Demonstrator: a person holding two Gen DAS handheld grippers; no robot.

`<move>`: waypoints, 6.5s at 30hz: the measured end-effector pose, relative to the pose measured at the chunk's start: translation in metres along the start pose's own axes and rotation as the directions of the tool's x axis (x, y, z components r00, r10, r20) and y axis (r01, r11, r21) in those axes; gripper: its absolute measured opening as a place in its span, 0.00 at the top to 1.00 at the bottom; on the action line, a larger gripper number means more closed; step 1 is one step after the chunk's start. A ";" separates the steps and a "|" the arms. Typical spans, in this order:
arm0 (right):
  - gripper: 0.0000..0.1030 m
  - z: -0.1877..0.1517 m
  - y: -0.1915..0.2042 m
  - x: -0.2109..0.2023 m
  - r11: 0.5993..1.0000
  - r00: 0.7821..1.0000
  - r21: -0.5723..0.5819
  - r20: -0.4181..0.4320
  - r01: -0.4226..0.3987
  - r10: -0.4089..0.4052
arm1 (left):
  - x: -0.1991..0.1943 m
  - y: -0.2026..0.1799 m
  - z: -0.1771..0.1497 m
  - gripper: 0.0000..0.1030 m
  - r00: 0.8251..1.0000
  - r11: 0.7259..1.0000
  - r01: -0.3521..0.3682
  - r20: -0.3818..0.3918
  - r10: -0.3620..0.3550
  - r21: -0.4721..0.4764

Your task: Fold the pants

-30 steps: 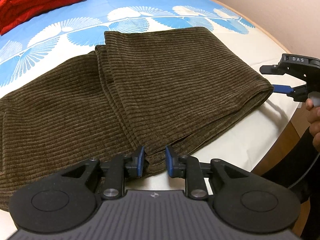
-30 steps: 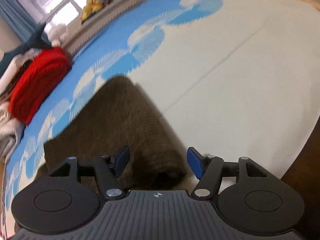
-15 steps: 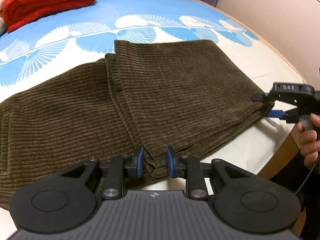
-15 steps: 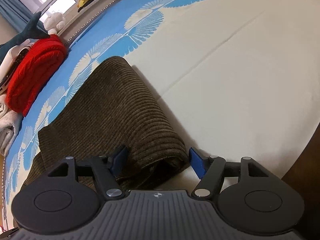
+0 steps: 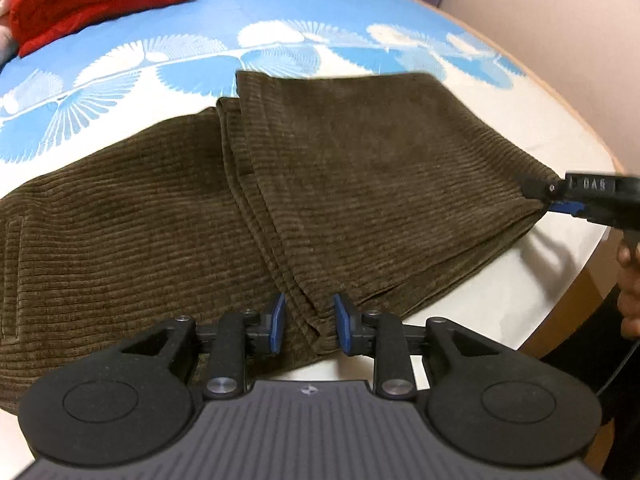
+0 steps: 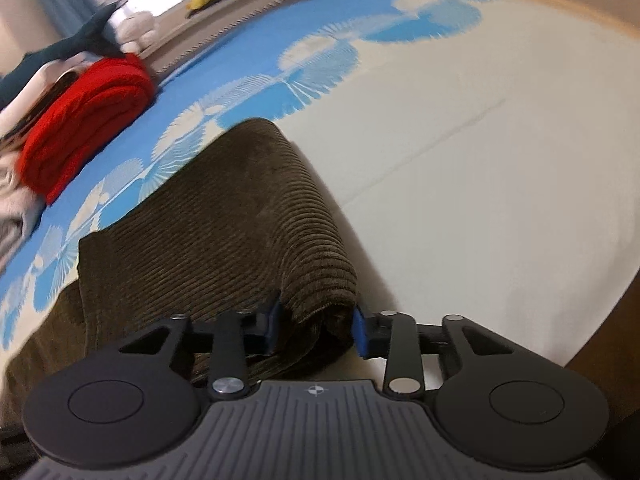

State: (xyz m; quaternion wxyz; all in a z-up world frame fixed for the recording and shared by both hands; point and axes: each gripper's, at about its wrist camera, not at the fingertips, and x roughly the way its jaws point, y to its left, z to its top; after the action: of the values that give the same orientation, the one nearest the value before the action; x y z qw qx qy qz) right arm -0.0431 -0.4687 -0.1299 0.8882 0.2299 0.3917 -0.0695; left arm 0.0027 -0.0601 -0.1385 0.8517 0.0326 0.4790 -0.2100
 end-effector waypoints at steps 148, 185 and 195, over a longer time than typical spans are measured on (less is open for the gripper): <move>0.74 0.136 0.091 0.102 0.822 0.949 -0.524 -0.309 -0.224 0.062 | 0.032 0.085 0.186 0.80 0.990 0.989 -0.138 -0.011 0.139 0.058; 0.68 0.220 0.128 0.273 0.935 0.997 -0.350 -0.004 0.067 -0.072 | 0.119 0.143 0.217 0.82 0.990 0.970 -0.136 0.019 0.142 -0.201; 0.52 0.227 0.132 0.188 0.955 0.987 -0.296 0.158 0.027 0.021 | 0.079 0.122 0.218 0.78 0.992 0.989 -0.082 0.090 0.093 -0.120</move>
State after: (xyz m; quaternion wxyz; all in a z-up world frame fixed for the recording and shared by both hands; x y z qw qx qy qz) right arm 0.2760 -0.4465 -0.0869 0.9409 0.0870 0.3261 -0.0295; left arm 0.2610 -0.0308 -0.1046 0.8826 -0.0059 0.4471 -0.1455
